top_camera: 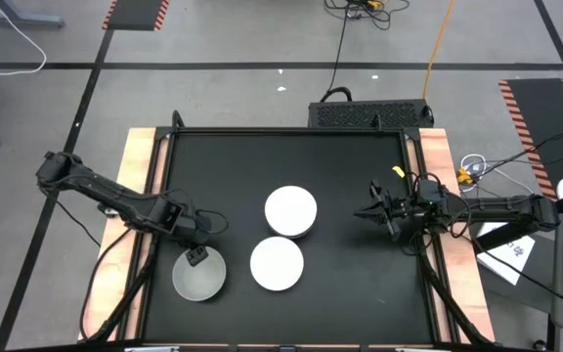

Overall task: Nest bowls inside each other
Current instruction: Stack the gray bowl on the white bowl

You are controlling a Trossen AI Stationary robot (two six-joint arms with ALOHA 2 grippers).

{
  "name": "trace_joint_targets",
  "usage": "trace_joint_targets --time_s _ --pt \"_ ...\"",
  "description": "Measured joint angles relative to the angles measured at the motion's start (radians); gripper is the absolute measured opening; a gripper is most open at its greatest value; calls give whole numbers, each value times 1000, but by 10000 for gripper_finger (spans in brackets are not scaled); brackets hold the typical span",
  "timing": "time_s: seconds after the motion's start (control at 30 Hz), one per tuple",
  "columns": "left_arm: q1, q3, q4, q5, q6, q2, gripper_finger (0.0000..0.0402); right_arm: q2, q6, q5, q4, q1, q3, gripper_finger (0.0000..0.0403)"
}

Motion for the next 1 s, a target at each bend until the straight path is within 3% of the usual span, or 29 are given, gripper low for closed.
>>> trace_joint_targets --time_s 0.17,0.63,0.8,1.0 --pt "0 0 -4 0 4 20 215 0 0 0 0 0 0 0" --pt "0 -1 -5 6 50 31 11 0 0 0 0 0 0 0" --pt "0 -1 -1 -4 83 31 8 0 0 0 0 0 0 0" --pt "0 -1 1 -109 116 -12 6 0 0 0 1 0 0 0"
